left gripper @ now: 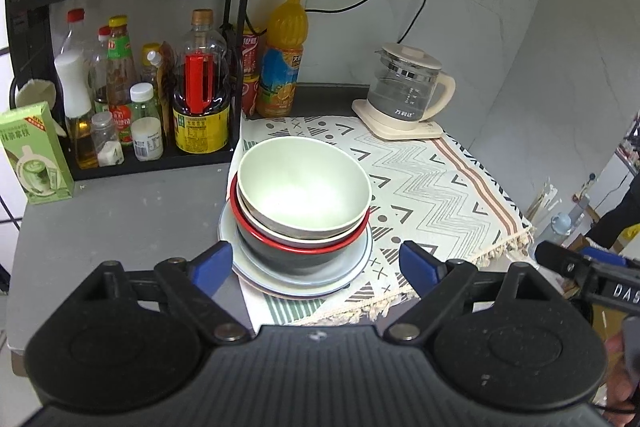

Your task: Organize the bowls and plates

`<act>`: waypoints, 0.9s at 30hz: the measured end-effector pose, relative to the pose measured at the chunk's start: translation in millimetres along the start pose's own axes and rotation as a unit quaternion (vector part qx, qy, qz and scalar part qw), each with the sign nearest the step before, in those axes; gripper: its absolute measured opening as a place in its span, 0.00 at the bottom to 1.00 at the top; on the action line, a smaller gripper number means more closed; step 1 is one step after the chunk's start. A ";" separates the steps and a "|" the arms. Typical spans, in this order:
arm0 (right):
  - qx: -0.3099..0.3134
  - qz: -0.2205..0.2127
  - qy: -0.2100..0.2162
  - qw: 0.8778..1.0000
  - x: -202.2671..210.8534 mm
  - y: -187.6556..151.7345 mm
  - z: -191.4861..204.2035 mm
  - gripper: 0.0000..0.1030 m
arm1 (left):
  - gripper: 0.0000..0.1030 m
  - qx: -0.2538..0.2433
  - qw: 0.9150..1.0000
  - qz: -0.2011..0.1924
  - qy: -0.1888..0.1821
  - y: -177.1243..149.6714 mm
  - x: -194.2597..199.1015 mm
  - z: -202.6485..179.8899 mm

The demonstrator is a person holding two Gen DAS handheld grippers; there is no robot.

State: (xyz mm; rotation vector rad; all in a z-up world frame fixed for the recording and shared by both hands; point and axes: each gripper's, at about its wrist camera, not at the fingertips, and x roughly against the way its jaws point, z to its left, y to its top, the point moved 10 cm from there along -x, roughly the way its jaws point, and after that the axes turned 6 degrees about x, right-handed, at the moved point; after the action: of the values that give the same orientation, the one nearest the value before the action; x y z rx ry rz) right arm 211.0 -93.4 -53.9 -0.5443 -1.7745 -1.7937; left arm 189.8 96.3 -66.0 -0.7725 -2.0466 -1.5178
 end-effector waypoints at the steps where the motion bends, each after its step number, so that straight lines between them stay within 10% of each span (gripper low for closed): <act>1: 0.001 -0.003 -0.004 1.000 3.0 -0.2 -0.6 1.00 | 0.87 -0.002 1.000 -0.003 0.004 -1.1 1.7 0.3; 27: 0.020 -0.008 -0.012 1.000 29.4 -19.6 12.3 1.00 | 0.87 -0.008 1.000 0.009 0.029 -45.7 35.6 5.5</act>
State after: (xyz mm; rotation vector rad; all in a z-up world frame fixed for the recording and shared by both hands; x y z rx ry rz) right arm 174.9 -84.6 -49.7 -0.5389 -1.8316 -1.7662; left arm 132.4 96.8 -75.4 -0.7438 -1.9822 -1.5305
